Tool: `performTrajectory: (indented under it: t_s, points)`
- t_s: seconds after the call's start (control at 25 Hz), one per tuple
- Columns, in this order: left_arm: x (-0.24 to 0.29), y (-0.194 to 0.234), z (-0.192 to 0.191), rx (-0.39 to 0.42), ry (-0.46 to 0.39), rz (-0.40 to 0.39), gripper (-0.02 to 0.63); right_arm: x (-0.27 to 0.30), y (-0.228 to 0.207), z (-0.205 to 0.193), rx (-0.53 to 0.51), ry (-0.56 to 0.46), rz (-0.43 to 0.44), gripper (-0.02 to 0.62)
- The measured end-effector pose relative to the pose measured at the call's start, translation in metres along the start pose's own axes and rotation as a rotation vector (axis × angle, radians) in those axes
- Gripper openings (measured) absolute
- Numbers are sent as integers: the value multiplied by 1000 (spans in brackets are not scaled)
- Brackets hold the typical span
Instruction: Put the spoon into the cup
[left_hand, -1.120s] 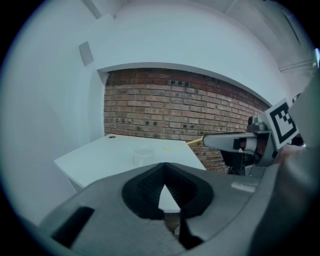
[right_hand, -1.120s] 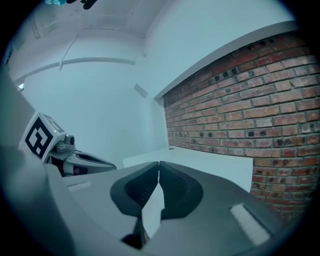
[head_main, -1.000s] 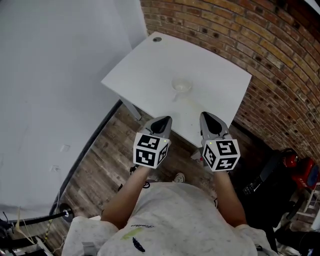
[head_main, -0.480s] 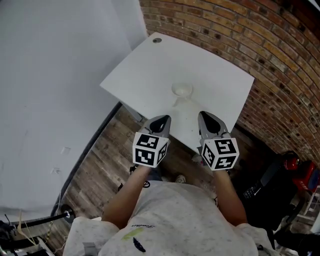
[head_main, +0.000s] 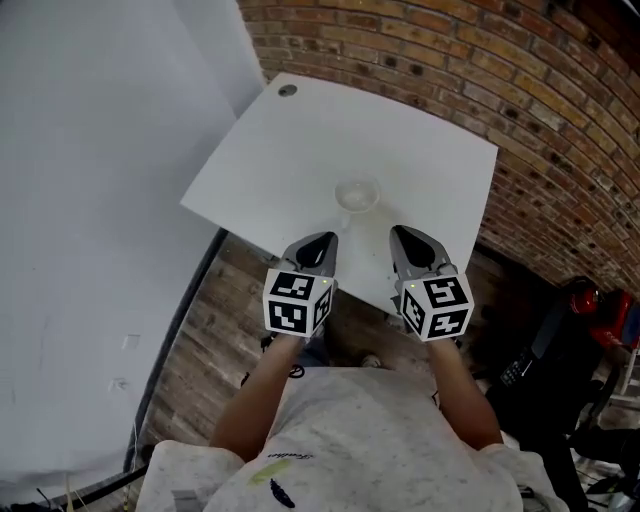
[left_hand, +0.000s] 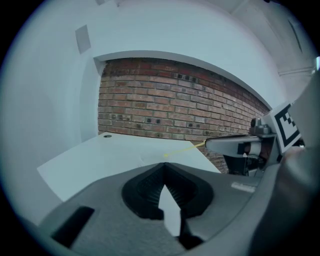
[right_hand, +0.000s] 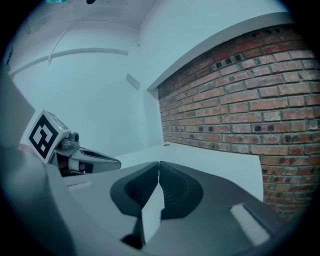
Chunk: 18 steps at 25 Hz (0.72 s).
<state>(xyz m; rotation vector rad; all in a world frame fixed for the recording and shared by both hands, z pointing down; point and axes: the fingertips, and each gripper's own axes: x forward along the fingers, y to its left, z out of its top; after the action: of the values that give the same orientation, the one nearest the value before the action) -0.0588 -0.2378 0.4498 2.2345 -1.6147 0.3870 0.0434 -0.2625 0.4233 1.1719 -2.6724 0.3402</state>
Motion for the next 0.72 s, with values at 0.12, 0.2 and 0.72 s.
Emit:
performTrajectory:
  t_s: [0.12,0.2,0.72]
  points:
    - [11,15,1,10,14,-39,-5,17,1,-3,13,15,-34,15]
    - [19,25,2,18,24,-65,-5,28,2,-4,19,24,-55,15]
    - [62,73,11,68,64,-199,-5,86,1,-21,95,80,-173,15]
